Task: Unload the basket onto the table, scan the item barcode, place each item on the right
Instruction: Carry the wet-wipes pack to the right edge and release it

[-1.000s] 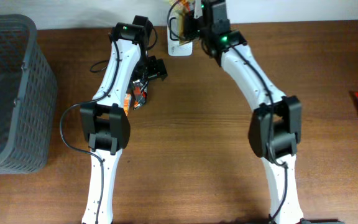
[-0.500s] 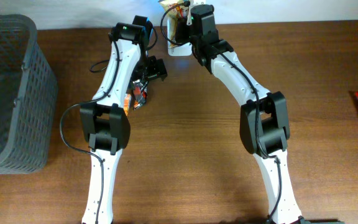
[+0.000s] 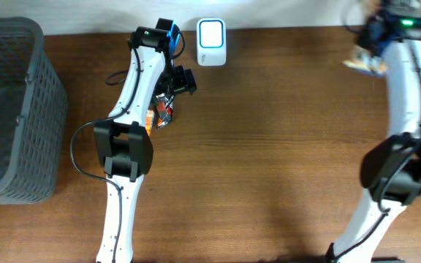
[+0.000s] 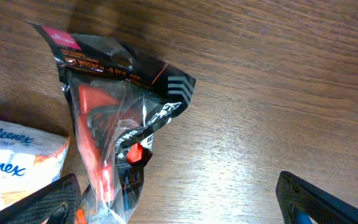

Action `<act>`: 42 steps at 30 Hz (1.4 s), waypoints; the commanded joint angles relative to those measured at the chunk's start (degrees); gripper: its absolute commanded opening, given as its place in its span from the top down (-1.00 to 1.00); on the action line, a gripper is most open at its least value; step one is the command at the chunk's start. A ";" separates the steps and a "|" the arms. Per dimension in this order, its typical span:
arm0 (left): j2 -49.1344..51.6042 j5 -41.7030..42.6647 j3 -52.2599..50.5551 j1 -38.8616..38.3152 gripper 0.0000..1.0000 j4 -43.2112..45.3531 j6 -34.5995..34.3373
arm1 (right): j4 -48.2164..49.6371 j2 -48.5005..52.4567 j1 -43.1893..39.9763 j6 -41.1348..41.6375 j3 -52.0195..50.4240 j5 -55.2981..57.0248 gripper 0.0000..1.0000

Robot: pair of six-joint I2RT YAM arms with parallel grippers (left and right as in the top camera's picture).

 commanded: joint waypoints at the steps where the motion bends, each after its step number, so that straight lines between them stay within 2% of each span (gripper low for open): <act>1: -1.53 0.35 0.92 0.11 -0.98 -0.04 -0.11 | -3.28 0.61 -9.40 -0.09 -0.81 2.29 0.92; 4: -1.53 0.35 0.92 0.11 -0.98 -0.04 -0.11 | -2.78 0.83 -17.05 -0.11 -3.48 -1.01 0.92; 7: -1.53 0.37 0.92 0.11 -0.98 -0.02 -0.11 | 3.23 0.83 -21.46 -0.09 -7.08 -9.40 0.92; 13: -1.53 0.35 0.92 0.11 -0.98 -0.04 -0.11 | 18.32 1.16 -22.12 9.53 -15.04 -8.39 0.91; 15: -1.53 0.37 0.92 0.11 -0.98 -0.04 -0.11 | 20.98 2.71 -22.10 10.40 -16.65 -7.78 0.62; 16: -1.53 0.35 0.92 0.11 -0.98 -0.04 -0.11 | 20.68 3.43 -22.10 10.38 -16.65 -7.76 0.62; 17: -1.53 0.37 0.92 0.11 -0.98 -0.04 -0.11 | 20.00 3.89 -22.12 10.38 -16.72 -7.69 0.62; 19: -1.53 0.37 0.92 0.11 -0.98 -0.04 -0.11 | 19.37 3.89 -22.10 10.38 -16.70 -7.78 -0.10; 20: -1.53 0.35 0.92 0.11 -0.98 -0.04 -0.11 | 19.12 3.69 -22.10 10.34 -16.70 -7.76 -0.39; 23: -1.53 0.35 0.92 0.11 -0.98 -0.02 -0.11 | 16.39 0.79 -22.21 10.36 -16.63 -7.76 -0.40; 25: -1.53 0.35 0.92 0.09 -0.98 -0.04 -0.13 | 14.05 -5.44 -22.10 10.36 -16.63 -10.93 -0.44; 28: -1.53 0.37 0.92 0.11 -0.98 -0.04 -0.11 | 6.23 -13.05 -22.10 10.36 -16.63 -21.44 -0.73; 30: -1.53 0.37 0.92 0.11 -0.98 -0.04 -0.11 | -2.54 -17.29 -22.10 10.38 -16.63 -29.11 -0.97; 35: -1.53 1.40 0.92 0.00 -0.98 0.92 -0.57 | -16.94 -17.70 -22.10 10.38 -16.70 -33.07 -0.97; 42: -1.53 0.00 0.92 0.00 -0.98 -2.60 -0.31 | -18.16 -17.70 -22.10 10.38 -16.70 -33.05 -0.97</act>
